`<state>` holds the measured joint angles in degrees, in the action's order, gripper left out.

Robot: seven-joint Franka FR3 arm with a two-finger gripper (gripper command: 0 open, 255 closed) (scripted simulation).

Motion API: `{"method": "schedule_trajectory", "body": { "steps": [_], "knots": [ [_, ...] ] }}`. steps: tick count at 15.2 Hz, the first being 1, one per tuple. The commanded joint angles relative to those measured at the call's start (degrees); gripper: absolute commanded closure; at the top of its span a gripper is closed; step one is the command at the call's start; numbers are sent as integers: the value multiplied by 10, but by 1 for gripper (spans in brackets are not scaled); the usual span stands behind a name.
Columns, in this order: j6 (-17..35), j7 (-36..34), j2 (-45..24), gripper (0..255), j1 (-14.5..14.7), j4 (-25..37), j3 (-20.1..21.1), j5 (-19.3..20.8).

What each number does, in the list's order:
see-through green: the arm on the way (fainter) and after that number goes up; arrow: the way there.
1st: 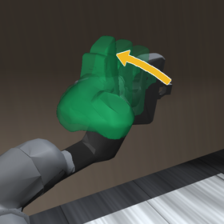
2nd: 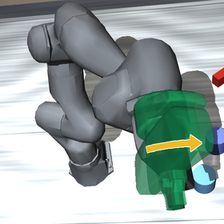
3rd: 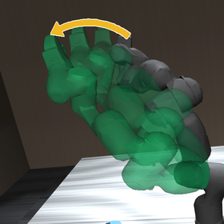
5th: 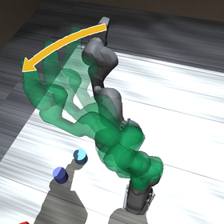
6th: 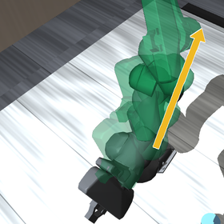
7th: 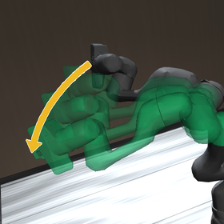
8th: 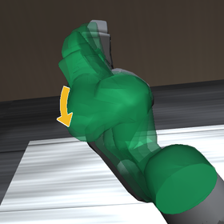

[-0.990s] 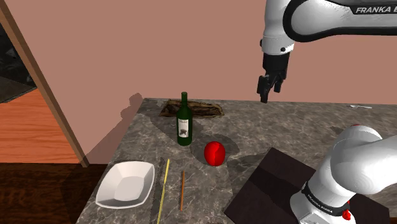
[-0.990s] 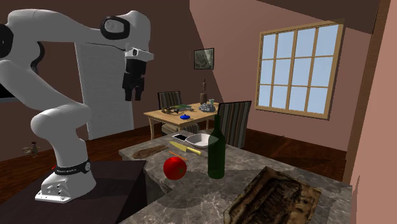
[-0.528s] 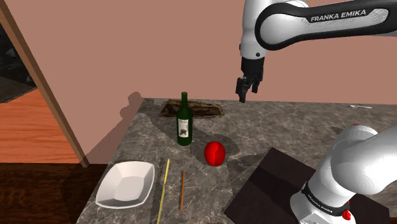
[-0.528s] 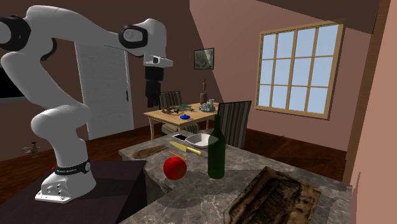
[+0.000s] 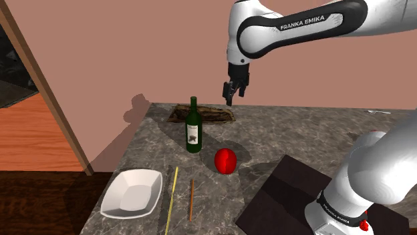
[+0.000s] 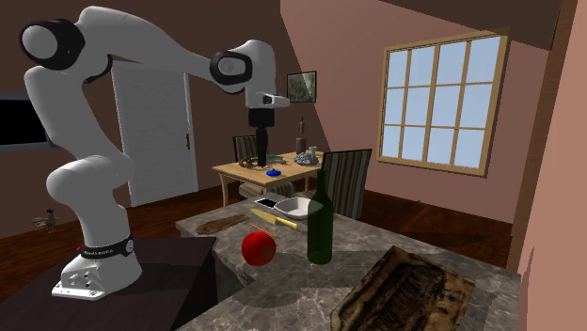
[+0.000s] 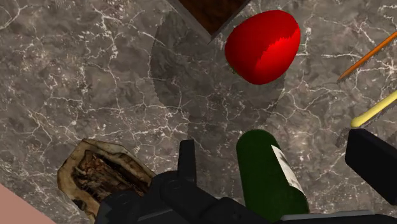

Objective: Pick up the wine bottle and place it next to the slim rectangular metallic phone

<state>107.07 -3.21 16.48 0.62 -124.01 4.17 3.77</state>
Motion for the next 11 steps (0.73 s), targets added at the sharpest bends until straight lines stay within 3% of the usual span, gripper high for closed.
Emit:
{"method": "schedule_trajectory", "body": {
  "steps": [1,11],
  "knots": [
    [19,7,-42,0,2,33,1,-1],
    [75,36,-233,0,16,215,15,-5]
  ]
}}
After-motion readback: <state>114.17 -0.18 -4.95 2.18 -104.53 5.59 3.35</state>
